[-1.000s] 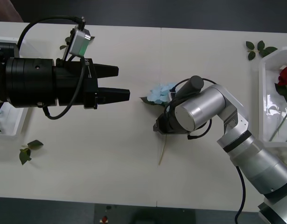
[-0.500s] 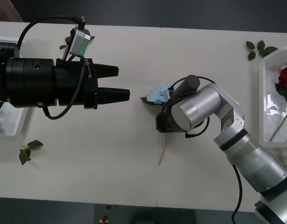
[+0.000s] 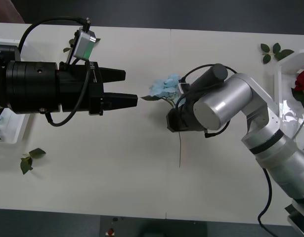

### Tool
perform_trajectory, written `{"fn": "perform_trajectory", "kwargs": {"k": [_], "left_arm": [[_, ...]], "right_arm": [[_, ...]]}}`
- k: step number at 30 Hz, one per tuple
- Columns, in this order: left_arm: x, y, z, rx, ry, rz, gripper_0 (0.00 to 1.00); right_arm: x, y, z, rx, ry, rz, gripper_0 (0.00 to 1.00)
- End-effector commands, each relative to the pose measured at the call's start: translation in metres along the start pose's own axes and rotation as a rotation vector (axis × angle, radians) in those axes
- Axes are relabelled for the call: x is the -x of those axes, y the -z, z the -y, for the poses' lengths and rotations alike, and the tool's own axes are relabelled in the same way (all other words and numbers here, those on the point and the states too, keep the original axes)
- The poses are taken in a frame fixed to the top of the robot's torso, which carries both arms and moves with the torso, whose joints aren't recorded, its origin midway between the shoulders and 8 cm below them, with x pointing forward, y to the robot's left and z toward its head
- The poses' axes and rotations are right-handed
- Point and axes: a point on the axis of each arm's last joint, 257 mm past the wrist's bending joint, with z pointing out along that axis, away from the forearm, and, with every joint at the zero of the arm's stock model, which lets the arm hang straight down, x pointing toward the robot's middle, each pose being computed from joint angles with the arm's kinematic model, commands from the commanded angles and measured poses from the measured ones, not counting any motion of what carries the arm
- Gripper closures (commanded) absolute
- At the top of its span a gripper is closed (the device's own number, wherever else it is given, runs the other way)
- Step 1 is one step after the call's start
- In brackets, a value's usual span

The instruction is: Put the red flowers into the right box and the blue flowers into the left box

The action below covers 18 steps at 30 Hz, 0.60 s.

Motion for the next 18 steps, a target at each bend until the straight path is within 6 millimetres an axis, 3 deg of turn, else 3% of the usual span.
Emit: {"fn": "perform_trajectory", "kwargs": {"k": [1, 10, 14, 18], "left_arm": [[0.010, 0.004, 0.003, -0.002, -0.045, 0.015, 0.00], [0.010, 0.004, 0.003, -0.002, -0.045, 0.015, 0.00], [0.010, 0.004, 0.003, -0.002, -0.045, 0.015, 0.00], [0.010, 0.004, 0.003, -0.002, -0.045, 0.015, 0.00]], "right_arm": [[0.039, 0.052, -0.009, 0.080, 0.028, 0.107, 1.00], [0.077, 0.127, -0.023, 0.304, 0.224, 0.259, 1.00], [0.095, 0.169, -0.039, 0.490, 0.291, 0.368, 1.00], [0.103, 0.196, -0.055, 0.645, 0.316, 0.445, 1.00]]}}
